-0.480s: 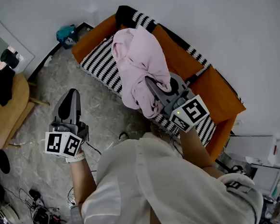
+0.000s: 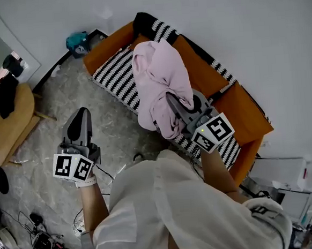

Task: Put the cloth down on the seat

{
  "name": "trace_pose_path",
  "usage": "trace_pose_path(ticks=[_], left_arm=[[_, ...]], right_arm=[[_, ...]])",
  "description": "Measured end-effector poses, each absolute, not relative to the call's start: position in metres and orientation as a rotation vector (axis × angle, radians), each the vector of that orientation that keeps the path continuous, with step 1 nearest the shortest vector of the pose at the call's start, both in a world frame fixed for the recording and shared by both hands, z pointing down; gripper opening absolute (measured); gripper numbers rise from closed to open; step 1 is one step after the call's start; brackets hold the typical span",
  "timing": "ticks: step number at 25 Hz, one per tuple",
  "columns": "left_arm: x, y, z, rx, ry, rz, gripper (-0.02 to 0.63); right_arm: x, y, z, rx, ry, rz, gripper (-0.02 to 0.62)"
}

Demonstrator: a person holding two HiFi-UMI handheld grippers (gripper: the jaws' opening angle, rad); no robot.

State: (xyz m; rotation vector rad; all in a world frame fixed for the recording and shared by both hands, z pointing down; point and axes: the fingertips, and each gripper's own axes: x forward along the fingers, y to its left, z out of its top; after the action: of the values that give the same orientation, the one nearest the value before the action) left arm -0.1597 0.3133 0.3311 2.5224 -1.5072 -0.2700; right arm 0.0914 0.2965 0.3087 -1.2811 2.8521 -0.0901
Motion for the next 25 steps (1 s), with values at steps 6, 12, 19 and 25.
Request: trace_pose_path(ticks=[6,12,19,25], left_arm=[[-0.161,0.305,0.338,2.506,-1.511,-0.282,0.032],[-0.168,0.258,0.349,2.498,-1.510,-0.249,0.032],[-0.157,0.144,0.363,2.534,-1.415,-0.149,0.032],[-0.138,0.019,0.357,2.550,-1.374,-0.159,0.032]], right_arm=[[0.091,0.283,0.323,-1.288,2.848,-0.179,0.107],[0.079,0.222,0.347,-1.254,2.845,-0.272,0.106],[0.061,0.113,0.363,-1.210,2.908,-0.240,0.106],[0.054,0.008,0.363,-1.149,2.948,-0.209,0.106]])
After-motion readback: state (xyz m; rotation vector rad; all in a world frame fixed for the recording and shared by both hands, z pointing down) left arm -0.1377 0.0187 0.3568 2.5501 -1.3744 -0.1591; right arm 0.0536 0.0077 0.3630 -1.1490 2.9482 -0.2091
